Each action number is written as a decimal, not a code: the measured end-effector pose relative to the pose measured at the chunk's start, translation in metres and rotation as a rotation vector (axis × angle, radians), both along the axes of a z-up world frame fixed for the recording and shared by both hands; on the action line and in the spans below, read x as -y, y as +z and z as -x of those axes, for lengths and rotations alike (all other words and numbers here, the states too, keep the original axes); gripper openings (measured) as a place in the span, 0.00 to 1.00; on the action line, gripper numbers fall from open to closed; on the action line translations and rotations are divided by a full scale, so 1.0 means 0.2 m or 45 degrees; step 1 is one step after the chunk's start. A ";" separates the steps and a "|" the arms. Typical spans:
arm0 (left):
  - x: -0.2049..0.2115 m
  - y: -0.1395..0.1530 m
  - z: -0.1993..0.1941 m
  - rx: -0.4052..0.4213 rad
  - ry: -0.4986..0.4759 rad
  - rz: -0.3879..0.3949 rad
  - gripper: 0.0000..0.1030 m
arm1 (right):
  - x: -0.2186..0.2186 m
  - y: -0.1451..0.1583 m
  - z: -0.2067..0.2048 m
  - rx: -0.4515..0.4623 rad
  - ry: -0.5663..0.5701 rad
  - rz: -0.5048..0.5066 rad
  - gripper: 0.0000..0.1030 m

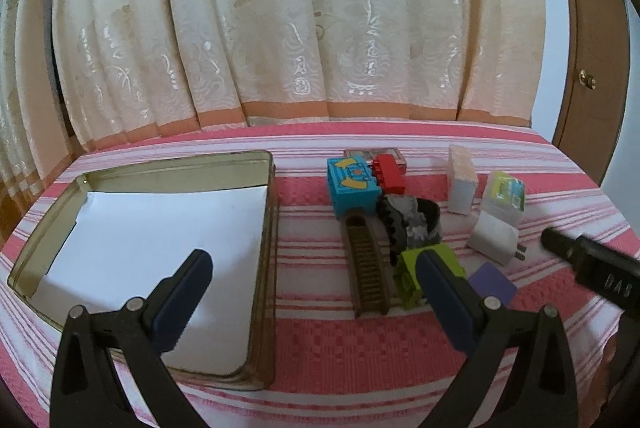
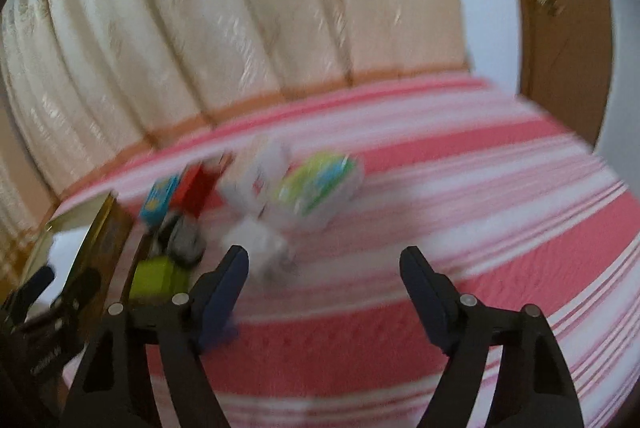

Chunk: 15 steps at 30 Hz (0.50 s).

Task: Organize rigid objects
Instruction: 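Grasp the purple block with the right tool while the left tool grasps the green block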

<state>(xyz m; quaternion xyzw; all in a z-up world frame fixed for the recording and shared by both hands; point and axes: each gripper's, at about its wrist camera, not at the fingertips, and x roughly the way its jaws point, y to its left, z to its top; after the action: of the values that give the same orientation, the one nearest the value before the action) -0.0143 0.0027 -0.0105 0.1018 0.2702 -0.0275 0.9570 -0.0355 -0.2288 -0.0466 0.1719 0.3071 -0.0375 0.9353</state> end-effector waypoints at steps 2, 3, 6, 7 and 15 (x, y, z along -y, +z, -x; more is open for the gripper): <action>-0.01 0.00 0.03 0.010 -0.007 -0.021 1.00 | -0.04 -0.04 -0.01 -0.047 0.094 -0.042 0.78; -0.02 0.00 0.03 0.002 -0.008 0.000 1.00 | -0.06 -0.04 -0.01 -0.054 0.127 -0.041 0.78; -0.06 0.00 0.09 -0.029 -0.005 0.028 1.00 | -0.18 -0.01 0.01 -0.042 0.251 0.024 0.78; -0.08 0.00 0.11 -0.037 -0.003 0.029 0.99 | -0.24 0.00 0.01 -0.039 0.299 0.067 0.77; -0.09 0.05 0.16 -0.075 0.010 0.041 0.93 | -0.39 -0.03 -0.10 -0.164 0.434 0.226 0.41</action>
<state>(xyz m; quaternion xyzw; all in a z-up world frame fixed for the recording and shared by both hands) -0.0454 0.0207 -0.0010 0.0846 0.2982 -0.0312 0.9502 -0.0150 -0.1511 -0.0535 0.0316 0.3863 0.0834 0.9181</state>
